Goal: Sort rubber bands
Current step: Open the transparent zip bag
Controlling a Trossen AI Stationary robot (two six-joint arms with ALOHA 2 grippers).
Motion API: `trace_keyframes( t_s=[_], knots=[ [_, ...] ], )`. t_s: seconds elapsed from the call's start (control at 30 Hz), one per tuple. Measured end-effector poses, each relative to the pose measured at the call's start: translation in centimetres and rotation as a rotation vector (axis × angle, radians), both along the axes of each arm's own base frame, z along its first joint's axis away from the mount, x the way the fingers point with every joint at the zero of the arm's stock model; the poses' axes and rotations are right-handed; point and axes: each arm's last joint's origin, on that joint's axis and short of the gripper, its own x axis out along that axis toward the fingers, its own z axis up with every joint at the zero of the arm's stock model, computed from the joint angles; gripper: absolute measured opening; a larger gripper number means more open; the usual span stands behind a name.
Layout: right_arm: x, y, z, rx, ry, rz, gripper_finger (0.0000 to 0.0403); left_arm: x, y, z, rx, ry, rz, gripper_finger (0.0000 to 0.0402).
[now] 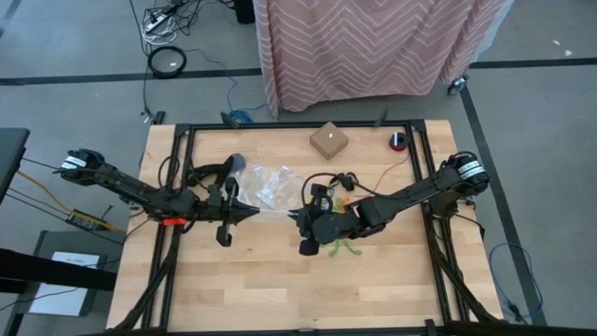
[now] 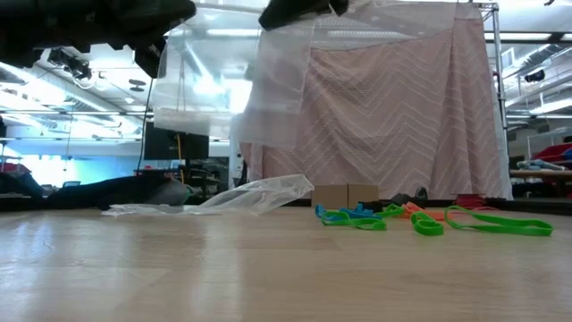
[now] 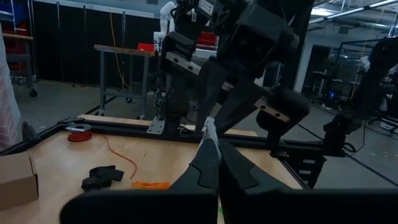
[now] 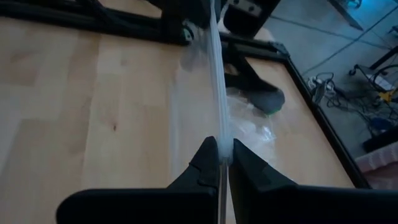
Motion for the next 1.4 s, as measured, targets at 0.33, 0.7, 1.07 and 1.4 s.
trace_keyframes(
  t_s=[0.33, 0.7, 1.07, 1.4],
  knots=[
    [-0.4, 0.4, -0.1, -0.002, 0.026, 0.001, 0.0007, 0.0, 0.0, 0.0, 0.000, 0.000, -0.001, 0.0000],
    [-0.9, 0.3, -0.3, 0.022, 0.059, -0.019, 0.0007, 0.0, 0.0, 0.0, 0.001, 0.001, 0.000, 0.0000],
    [-1.2, 0.4, -0.7, 0.031, 0.093, -0.034, 0.0007, 0.0, 0.0, 0.0, 0.001, 0.002, 0.000, 0.0000],
    [-1.3, 0.3, -0.7, 0.029, 0.098, -0.034, 0.0015, 0.0, 0.0, 0.0, 0.001, 0.002, 0.000, 0.0000]
  ],
)
